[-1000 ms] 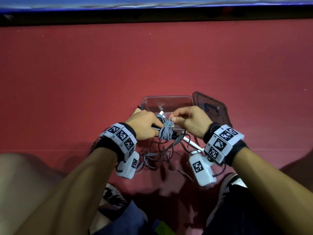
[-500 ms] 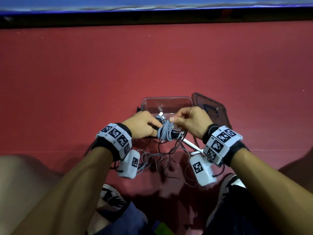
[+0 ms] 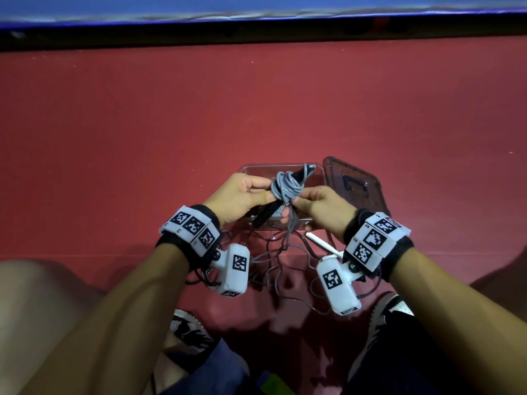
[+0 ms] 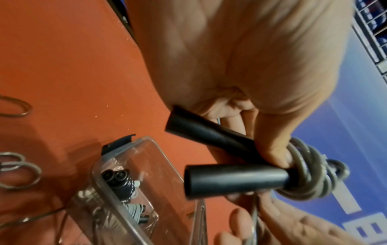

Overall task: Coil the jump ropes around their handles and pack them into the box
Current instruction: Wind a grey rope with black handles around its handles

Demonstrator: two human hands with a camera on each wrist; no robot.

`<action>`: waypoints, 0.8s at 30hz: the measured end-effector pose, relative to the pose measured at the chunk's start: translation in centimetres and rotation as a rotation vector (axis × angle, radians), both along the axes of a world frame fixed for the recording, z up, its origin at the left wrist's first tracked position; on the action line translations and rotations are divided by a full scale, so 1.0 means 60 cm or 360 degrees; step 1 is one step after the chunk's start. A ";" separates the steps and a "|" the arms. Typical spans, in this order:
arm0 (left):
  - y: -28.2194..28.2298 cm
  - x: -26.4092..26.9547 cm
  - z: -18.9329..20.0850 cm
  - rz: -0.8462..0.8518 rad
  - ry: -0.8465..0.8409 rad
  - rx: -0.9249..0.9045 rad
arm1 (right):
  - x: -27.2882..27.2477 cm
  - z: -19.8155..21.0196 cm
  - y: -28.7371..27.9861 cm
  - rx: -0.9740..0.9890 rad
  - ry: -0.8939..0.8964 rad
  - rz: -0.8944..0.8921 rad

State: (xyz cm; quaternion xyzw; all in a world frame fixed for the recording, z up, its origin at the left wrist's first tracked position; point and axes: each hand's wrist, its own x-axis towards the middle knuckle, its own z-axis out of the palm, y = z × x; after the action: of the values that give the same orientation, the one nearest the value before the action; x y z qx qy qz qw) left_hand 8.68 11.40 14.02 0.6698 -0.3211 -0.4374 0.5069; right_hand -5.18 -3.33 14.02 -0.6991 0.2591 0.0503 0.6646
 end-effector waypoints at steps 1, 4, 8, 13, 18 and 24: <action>-0.001 -0.001 0.000 0.0027 -0.0004 -0.0010 | -0.001 0.000 0.004 0.0038 0.0014 0.0026; -0.005 -0.006 0.003 0.0063 -0.0198 0.0022 | -0.005 0.003 0.008 0.0016 0.0042 0.0108; -0.012 -0.009 0.005 -0.0026 -0.0632 0.0205 | -0.005 0.001 0.013 -0.0147 0.0091 0.0246; -0.014 -0.004 -0.013 -0.0027 -0.1095 0.0429 | -0.002 -0.010 0.010 -0.0480 0.0174 0.0398; -0.014 -0.006 -0.023 -0.0256 -0.1555 0.0648 | 0.004 -0.025 0.007 -0.0686 0.0251 0.0498; -0.017 -0.014 -0.026 -0.0483 -0.1782 0.0798 | 0.006 -0.026 0.019 -0.0410 0.0206 0.0480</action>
State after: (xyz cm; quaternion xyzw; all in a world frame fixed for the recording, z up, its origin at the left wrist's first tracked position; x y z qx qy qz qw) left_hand 7.83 10.40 12.44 0.8427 -0.5168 -0.1495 0.0219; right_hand -4.84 -2.18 12.48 -0.8044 0.1981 0.1604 0.5367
